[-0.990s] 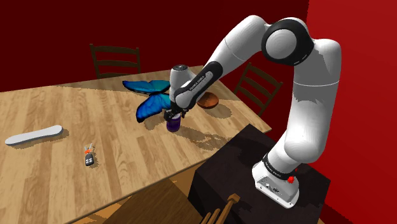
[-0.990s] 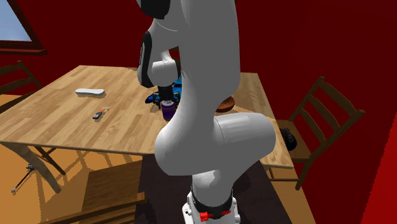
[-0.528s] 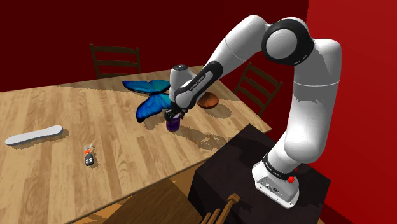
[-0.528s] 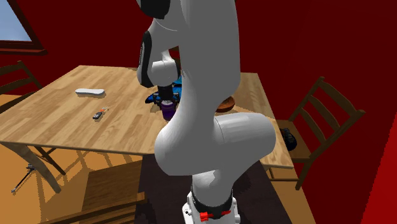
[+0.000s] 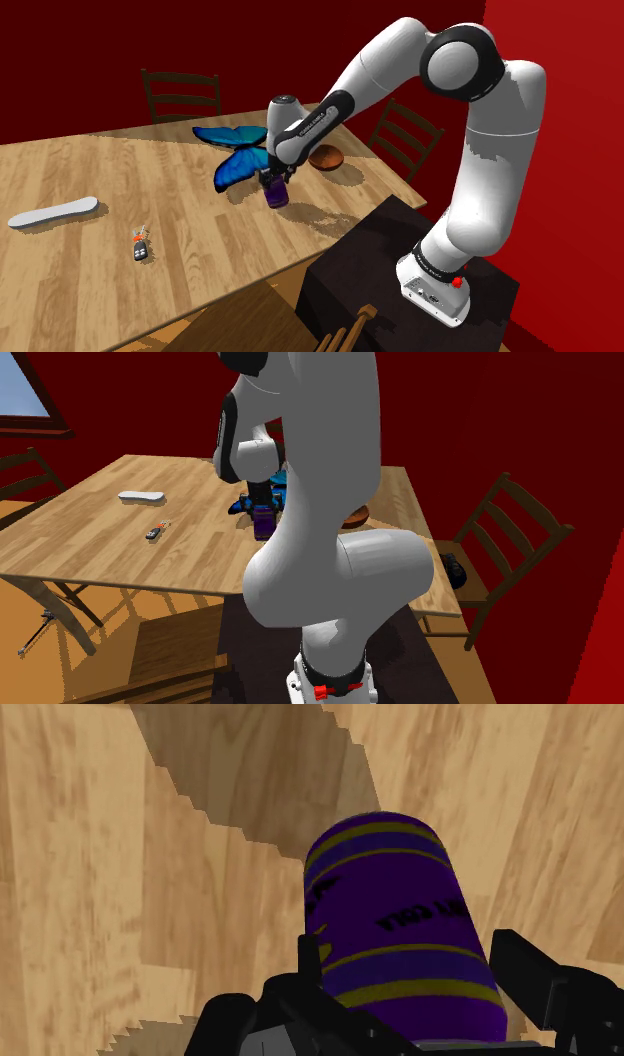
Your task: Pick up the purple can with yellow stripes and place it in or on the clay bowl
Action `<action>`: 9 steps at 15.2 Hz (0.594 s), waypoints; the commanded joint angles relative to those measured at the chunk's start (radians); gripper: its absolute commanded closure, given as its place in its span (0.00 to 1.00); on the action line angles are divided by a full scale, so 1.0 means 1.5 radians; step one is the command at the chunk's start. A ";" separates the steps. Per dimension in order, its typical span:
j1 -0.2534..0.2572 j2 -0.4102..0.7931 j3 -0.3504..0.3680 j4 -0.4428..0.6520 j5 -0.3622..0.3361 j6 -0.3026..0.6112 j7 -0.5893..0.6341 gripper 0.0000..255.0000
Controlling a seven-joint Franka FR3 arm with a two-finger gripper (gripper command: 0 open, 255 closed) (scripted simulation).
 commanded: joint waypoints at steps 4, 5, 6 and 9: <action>-0.005 -0.039 0.007 0.000 0.011 -0.038 -0.007 1.00; -0.006 -0.046 0.009 0.000 0.014 -0.045 -0.009 1.00; -0.007 -0.054 0.010 0.000 0.016 -0.053 -0.010 1.00; -0.009 -0.075 0.013 0.002 0.023 -0.076 -0.015 1.00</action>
